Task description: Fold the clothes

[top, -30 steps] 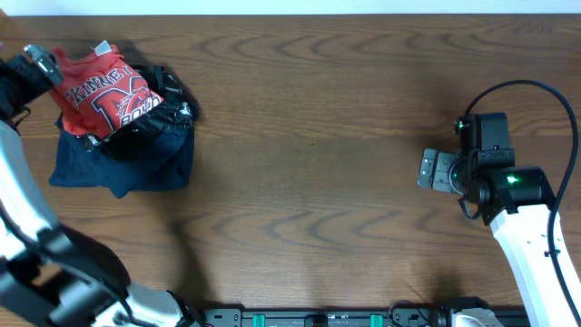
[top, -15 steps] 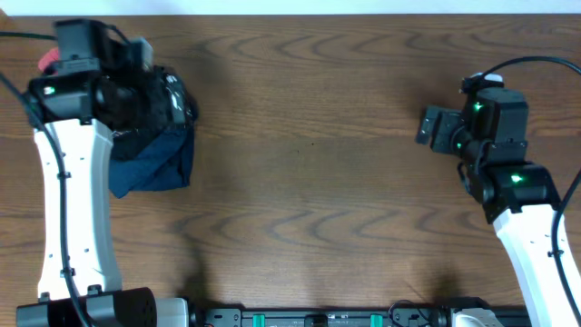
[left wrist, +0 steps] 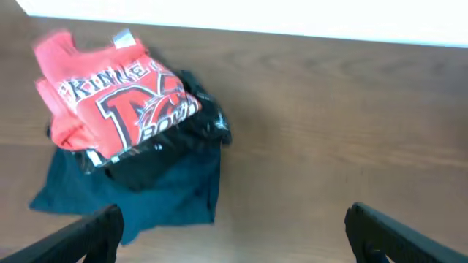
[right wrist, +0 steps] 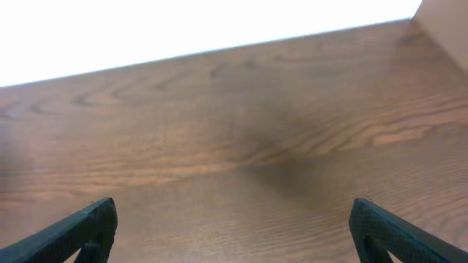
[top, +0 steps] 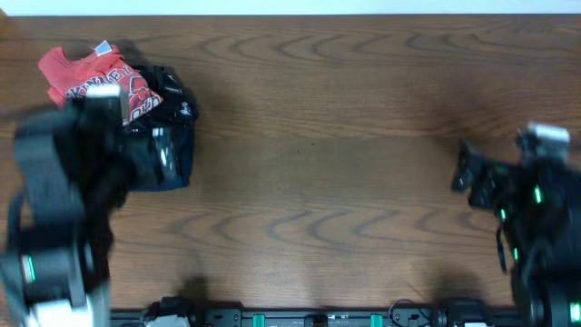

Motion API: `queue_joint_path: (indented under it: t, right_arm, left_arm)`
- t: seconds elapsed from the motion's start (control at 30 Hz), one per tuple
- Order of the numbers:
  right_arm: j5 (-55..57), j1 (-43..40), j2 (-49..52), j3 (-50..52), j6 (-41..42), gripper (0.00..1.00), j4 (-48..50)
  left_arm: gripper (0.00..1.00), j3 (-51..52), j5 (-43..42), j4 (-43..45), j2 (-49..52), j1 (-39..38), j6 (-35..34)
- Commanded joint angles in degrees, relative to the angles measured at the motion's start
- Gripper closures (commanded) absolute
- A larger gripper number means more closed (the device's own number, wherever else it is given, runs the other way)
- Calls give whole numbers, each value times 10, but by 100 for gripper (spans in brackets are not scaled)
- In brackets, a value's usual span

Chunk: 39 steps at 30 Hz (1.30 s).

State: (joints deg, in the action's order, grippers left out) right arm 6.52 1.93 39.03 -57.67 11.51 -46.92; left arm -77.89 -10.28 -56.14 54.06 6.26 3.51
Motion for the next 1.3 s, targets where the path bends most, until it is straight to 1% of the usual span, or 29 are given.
queue_joint_path:
  t: [0.0, 0.13, 0.2, 0.27, 0.4, 0.57, 0.67, 0.8, 1.0, 1.07, 1.2, 1.27]
  right_arm:
    - [10, -5, -58, 57, 4, 1, -7]
    - [10, -5, -111, 103, 4, 1, -26]
    - [9, -5, -121, 114, 4, 1, -35]
    - [8, -5, -120, 117, 5, 1, -54]
    - [-11, -5, -120, 117, 5, 1, -77]
    - [-21, -5, -120, 117, 4, 1, -100]
    - [-21, -5, -120, 117, 5, 1, -113]
    - [-17, -5, -120, 117, 3, 1, -144]
    - [-5, -4, -129, 120, -3, 1, -102]
    - [-6, -5, -149, 128, -27, 1, -74]
    - [-24, -18, -196, 177, -81, 1, 9]
    - [-38, -29, -226, 215, -93, 1, 51]
  left_arm:
    - [2, 111, 5, 43, -98, 0, 7]
    - [2, 205, 9, 87, -198, 0, 7]
    - [2, 231, 8, 90, -227, 0, 7]
    - [2, 245, 8, 70, -245, 0, 7]
    - [2, 247, 9, -2, -250, 0, 7]
    - [2, 248, 9, -65, -250, 0, 7]
    - [2, 248, 9, -86, -250, 0, 7]
    - [2, 248, 9, -86, -250, 0, 7]
    - [2, 248, 9, -86, -250, 0, 7]
    - [2, 248, 9, -86, -250, 0, 7]
    - [2, 248, 9, -86, -250, 0, 7]
    - [2, 248, 9, -86, -250, 0, 7]
